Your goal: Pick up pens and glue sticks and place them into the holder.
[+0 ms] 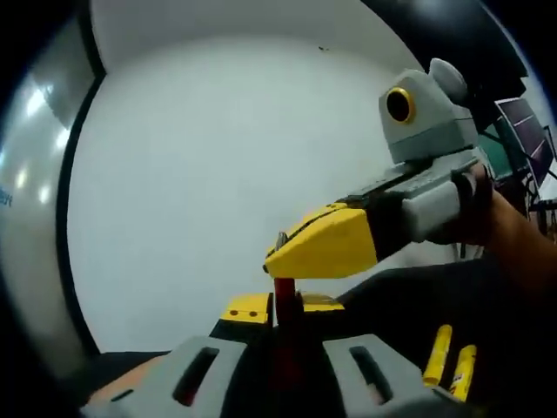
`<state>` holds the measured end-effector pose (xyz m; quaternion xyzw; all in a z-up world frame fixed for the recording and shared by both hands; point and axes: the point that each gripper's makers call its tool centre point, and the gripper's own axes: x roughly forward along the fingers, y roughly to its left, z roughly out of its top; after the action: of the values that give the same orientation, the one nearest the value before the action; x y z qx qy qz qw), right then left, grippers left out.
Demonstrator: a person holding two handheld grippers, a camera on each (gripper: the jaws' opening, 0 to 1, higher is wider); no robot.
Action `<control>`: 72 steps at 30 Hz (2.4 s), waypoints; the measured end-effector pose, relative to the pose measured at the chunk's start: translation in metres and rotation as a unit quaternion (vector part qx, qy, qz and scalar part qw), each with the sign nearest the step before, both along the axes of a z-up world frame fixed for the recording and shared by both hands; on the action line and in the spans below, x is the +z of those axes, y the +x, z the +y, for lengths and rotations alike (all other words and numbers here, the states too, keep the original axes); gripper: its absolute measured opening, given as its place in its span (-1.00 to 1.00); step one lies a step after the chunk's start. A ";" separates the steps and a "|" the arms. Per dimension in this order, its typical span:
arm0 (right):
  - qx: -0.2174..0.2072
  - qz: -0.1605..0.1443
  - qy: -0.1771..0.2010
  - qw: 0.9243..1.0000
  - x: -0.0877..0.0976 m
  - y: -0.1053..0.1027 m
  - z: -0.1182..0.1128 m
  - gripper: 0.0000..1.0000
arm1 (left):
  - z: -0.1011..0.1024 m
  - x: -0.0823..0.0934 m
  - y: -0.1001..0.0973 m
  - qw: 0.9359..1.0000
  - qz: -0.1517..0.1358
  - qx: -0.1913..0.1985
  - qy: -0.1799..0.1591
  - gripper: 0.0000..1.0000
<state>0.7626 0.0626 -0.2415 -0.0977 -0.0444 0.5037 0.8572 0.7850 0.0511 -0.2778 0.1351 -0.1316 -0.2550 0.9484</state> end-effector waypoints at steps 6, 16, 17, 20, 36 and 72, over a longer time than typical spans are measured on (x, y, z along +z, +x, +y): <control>-0.017 0.025 0.031 0.999 0.005 0.011 -0.015 -0.91 | -0.003 -0.012 -0.001 1.000 0.009 -0.014 0.007 -0.50; -0.073 0.024 0.074 0.994 0.018 0.035 -0.053 -0.91 | 0.006 -0.046 0.004 0.999 0.048 -0.018 0.016 -0.22; -0.082 0.022 0.080 0.993 0.019 0.039 -0.057 -0.91 | 0.008 -0.054 0.007 0.998 0.060 -0.017 0.017 -0.20; -0.106 0.020 0.095 0.990 0.023 0.048 -0.071 -0.91 | 0.016 -0.082 0.017 0.994 0.103 -0.011 0.015 -0.01; -0.185 0.008 0.095 0.978 0.014 0.076 -0.099 -0.91 | 0.019 -0.138 0.013 0.982 0.164 -0.085 -0.039 0.75; -0.180 0.104 0.093 0.974 -0.063 0.126 -0.104 -0.91 | 0.022 -0.162 0.012 0.974 0.192 -0.096 -0.065 0.82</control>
<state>0.8883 -0.0417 -0.3046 0.0287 0.0171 0.3419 0.9391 0.7975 0.0732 -0.4396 0.0081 0.0245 -0.3565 0.9339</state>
